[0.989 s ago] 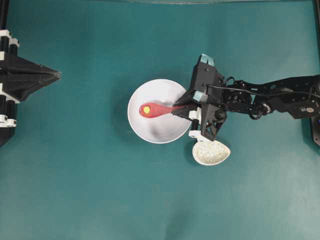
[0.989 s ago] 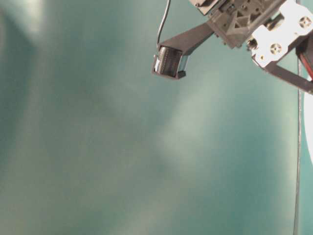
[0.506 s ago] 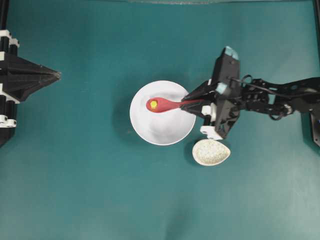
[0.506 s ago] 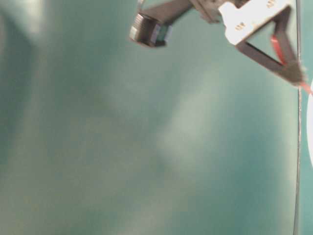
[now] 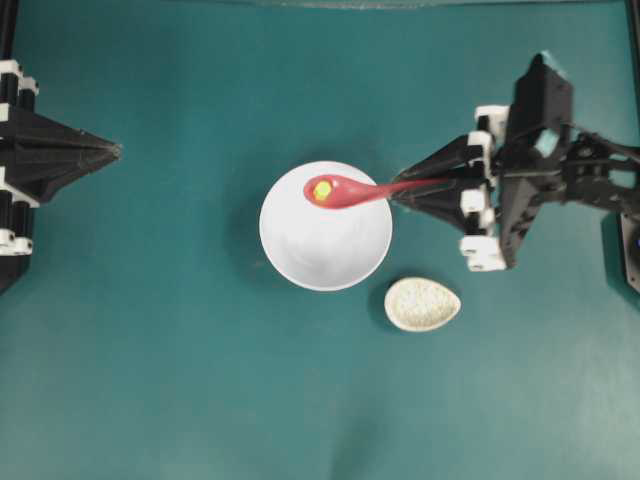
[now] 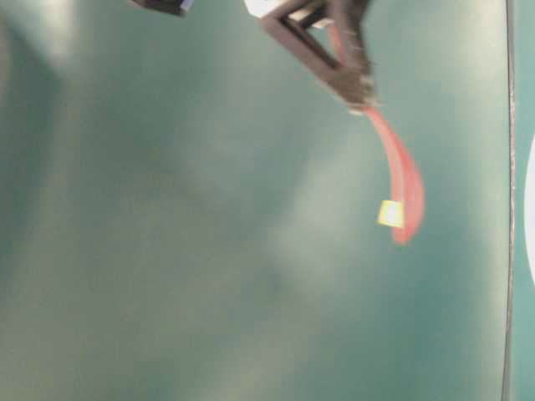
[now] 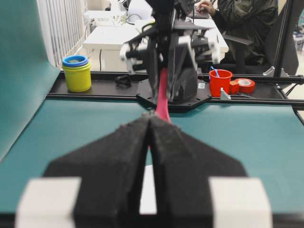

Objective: Scoop the yellow hexagonal prism block from the bowl with a spoon using the right arm.
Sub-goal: 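Raise the spoon with the block out of the bowl toward the right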

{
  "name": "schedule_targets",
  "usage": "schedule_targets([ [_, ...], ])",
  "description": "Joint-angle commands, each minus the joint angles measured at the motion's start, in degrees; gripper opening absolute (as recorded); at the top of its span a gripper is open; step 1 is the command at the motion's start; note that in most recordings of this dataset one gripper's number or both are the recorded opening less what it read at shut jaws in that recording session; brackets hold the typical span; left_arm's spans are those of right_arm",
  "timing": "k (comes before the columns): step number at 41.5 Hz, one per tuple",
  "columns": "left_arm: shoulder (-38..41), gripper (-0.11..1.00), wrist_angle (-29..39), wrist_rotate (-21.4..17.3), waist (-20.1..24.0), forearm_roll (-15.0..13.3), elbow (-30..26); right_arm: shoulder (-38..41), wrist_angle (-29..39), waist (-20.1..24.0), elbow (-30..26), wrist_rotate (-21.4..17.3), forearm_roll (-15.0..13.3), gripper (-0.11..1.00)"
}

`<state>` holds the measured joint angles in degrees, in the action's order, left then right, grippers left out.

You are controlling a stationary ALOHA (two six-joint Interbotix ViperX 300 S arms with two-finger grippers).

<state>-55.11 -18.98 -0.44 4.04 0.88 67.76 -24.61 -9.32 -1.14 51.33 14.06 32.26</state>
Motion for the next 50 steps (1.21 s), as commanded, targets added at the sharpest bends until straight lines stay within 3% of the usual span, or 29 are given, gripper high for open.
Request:
schedule_targets([
  [1,0.5,0.03,-0.4,0.0,0.2,0.2,-0.5,-2.7,0.2,-0.1,-1.2,0.3,-0.5,0.24],
  [50,0.6,0.03,-0.7,0.0,1.4,0.2,0.2,0.3,0.2,-0.3,-5.4,-0.2,-1.0,0.24],
])
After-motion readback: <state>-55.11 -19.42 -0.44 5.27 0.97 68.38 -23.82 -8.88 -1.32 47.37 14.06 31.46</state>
